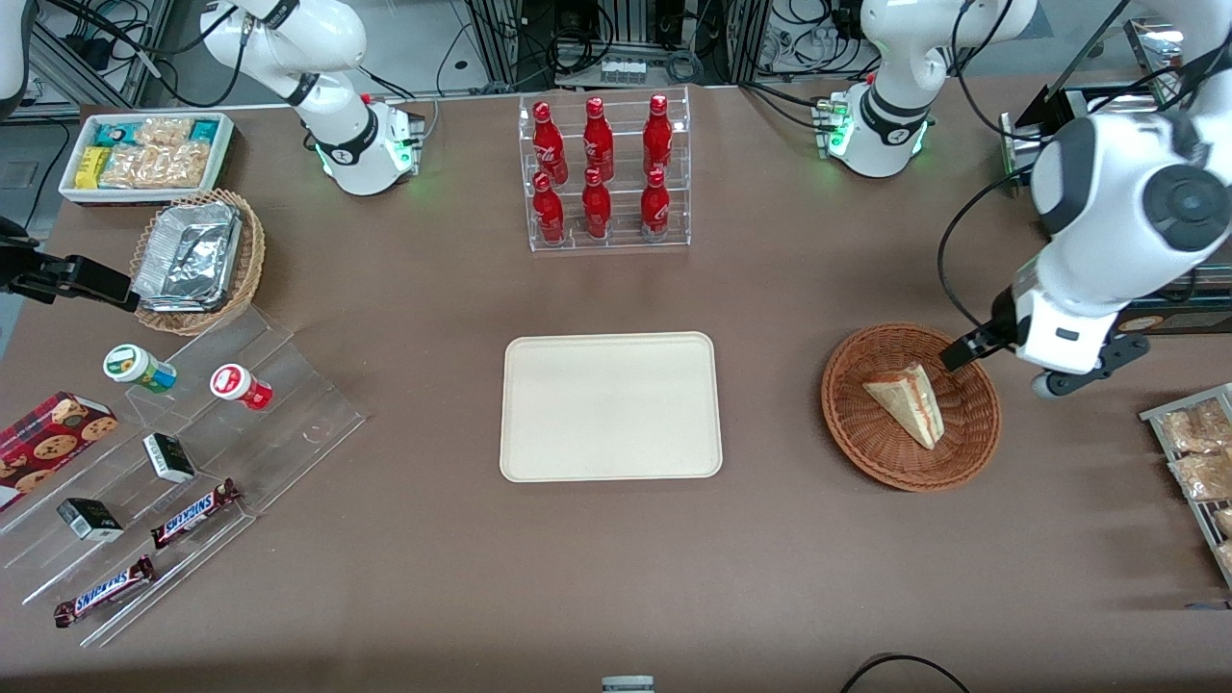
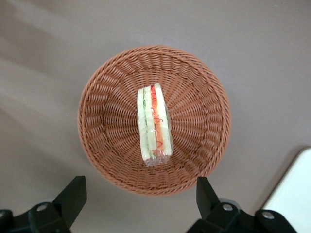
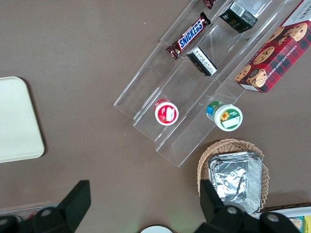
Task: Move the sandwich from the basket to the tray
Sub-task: 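Lower the left gripper and close it on the sandwich wedge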
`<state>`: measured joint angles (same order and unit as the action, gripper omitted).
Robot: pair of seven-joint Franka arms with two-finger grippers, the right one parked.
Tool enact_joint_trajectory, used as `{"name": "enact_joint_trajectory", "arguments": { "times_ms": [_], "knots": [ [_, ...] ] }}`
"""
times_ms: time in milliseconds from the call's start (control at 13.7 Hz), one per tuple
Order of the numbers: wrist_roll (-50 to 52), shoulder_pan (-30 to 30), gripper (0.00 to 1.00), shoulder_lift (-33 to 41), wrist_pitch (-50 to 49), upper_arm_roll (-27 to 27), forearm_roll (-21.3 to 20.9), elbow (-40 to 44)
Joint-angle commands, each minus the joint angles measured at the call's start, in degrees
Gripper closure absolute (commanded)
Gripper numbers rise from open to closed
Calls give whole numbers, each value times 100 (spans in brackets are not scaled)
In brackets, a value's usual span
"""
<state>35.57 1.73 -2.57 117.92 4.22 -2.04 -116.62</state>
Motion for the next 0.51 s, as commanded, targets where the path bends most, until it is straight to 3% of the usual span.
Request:
{"name": "enact_joint_trajectory", "arguments": {
  "times_ms": [0,438],
  "knots": [
    [372,3,0,143,834,27,-130,-816],
    [609,12,0,-410,1689,35,-121,-1091]
  ]
}}
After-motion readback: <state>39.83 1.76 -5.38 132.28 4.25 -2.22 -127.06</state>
